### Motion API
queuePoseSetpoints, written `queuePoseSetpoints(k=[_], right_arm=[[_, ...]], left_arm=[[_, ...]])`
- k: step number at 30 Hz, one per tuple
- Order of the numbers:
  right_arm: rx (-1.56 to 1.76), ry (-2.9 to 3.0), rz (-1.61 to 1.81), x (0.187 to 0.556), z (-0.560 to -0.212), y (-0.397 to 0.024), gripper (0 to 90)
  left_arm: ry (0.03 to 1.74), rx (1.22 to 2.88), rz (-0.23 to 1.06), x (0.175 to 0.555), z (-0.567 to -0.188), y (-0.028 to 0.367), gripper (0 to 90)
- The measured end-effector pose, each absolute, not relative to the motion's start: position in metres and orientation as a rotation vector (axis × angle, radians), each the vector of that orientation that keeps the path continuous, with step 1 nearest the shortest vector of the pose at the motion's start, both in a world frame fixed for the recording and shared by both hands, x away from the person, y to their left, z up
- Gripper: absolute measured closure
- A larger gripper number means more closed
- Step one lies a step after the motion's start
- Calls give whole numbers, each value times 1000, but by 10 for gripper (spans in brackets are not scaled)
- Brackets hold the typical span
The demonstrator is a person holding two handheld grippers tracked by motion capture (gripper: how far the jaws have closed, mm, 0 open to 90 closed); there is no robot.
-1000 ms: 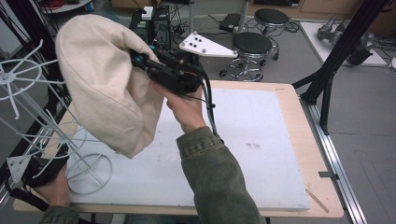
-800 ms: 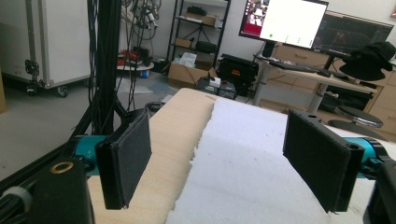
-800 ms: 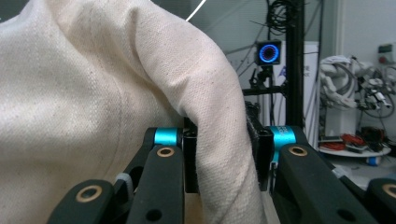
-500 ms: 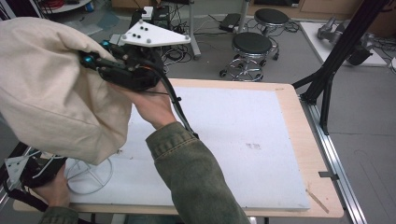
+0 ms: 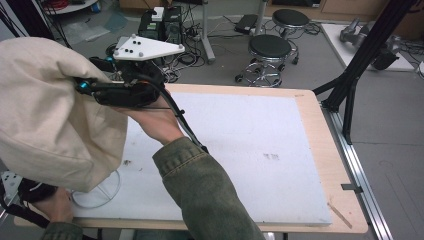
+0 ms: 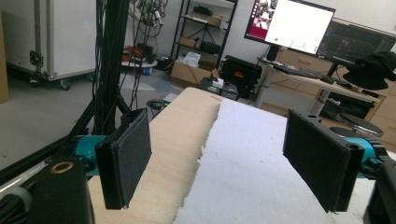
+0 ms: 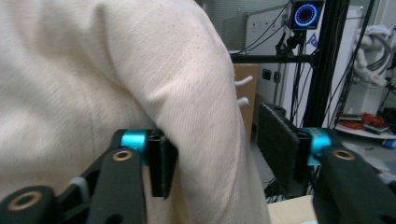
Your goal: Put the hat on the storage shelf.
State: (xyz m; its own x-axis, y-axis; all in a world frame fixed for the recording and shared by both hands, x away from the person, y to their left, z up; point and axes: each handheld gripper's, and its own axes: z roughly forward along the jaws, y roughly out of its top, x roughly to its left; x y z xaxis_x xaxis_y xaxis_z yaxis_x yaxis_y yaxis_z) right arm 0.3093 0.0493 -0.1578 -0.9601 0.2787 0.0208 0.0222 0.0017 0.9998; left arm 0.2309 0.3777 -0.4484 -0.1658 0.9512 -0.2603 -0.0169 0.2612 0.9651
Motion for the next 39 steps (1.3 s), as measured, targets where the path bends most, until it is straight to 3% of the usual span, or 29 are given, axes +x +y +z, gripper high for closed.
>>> queuePoseSetpoints(k=[6,39], right_arm=[[355,2073,2090,313,-169,42,382],[461,2021,2161,320,-203,6,304]], left_arm=[[1445,936,1126,231,-448,377,236],[1444,934,1130,231,-448,376,236]])
